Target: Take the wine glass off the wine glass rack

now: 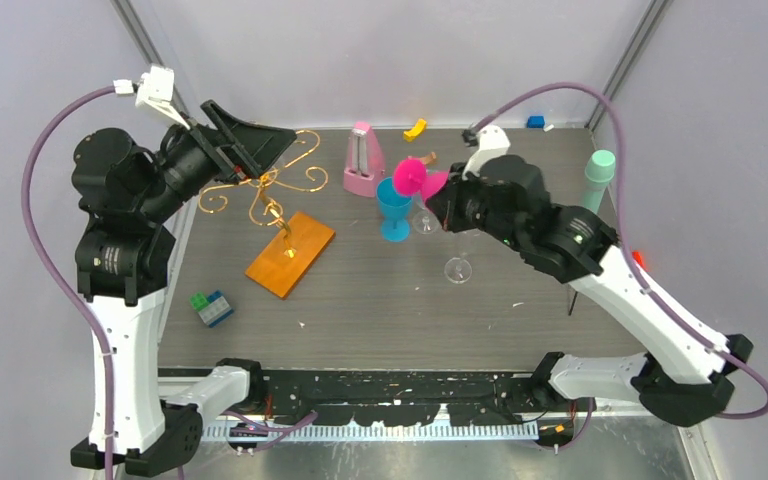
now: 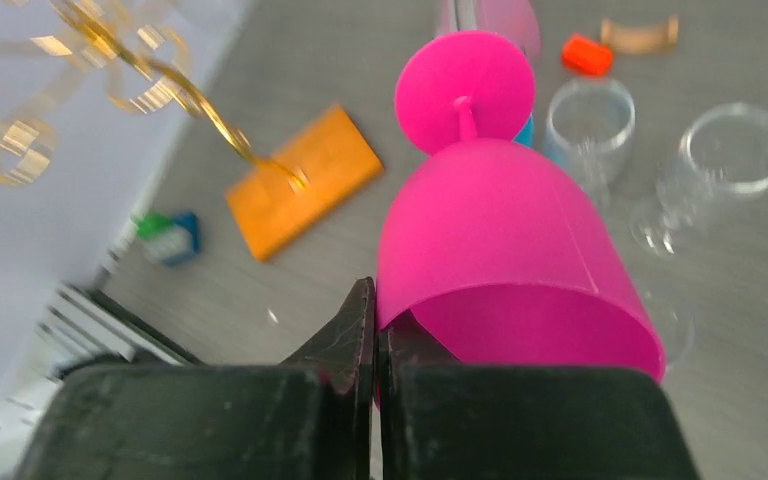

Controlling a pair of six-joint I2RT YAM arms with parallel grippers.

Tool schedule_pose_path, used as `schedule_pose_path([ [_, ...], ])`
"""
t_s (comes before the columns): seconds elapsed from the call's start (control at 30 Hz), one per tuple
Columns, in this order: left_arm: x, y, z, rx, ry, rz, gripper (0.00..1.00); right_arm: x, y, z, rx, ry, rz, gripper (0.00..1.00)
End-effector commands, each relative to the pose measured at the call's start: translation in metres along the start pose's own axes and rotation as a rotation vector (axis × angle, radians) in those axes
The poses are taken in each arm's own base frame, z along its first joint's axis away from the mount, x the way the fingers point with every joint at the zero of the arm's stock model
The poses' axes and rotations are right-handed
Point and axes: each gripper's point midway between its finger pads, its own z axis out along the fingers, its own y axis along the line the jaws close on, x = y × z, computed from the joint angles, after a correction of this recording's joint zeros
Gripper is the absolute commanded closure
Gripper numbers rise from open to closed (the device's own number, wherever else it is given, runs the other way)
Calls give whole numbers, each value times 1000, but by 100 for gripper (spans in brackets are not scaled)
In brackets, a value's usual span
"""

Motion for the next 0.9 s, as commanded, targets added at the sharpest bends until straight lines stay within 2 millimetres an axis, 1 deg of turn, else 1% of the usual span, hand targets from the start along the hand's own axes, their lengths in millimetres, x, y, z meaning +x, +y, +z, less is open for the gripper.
schedule_pose_path([
  [0.0,9,60,-17,-305,26,142,6,58,-18,1,67,292,-122,100],
  [0.03,8,64,-21,-334,19,158,6,71,-21,6,82,353,-137,100],
  [0.07,6,67,-24,-358,13,176,6,75,-21,9,85,376,-143,100],
  [0.13,3,72,-28,-393,4,191,5,98,-26,22,107,473,-180,100],
  [0.17,3,73,-29,-401,4,194,5,103,-28,26,119,492,-191,100],
  [0.2,3,74,-28,-404,5,197,5,113,-32,34,143,534,-214,100],
  [0.23,3,75,-28,-405,7,199,5,118,-36,39,166,550,-228,100],
  [0.27,3,75,-28,-406,7,199,5,127,-42,47,199,587,-251,100],
  [0.37,4,79,-26,-413,12,199,4,144,-49,63,246,659,-282,100],
  [0.5,4,81,-26,-421,13,207,4,157,-50,72,244,717,-299,100],
  [0.6,4,84,-26,-434,15,214,3,169,-46,75,211,766,-301,100],
  [0.67,4,86,-26,-442,15,217,2,177,-48,77,212,797,-309,99],
  [0.83,3,90,-24,-453,21,222,0,188,-49,82,209,842,-310,92],
  [0.87,3,91,-24,-455,20,223,0,189,-50,83,213,844,-306,89],
])
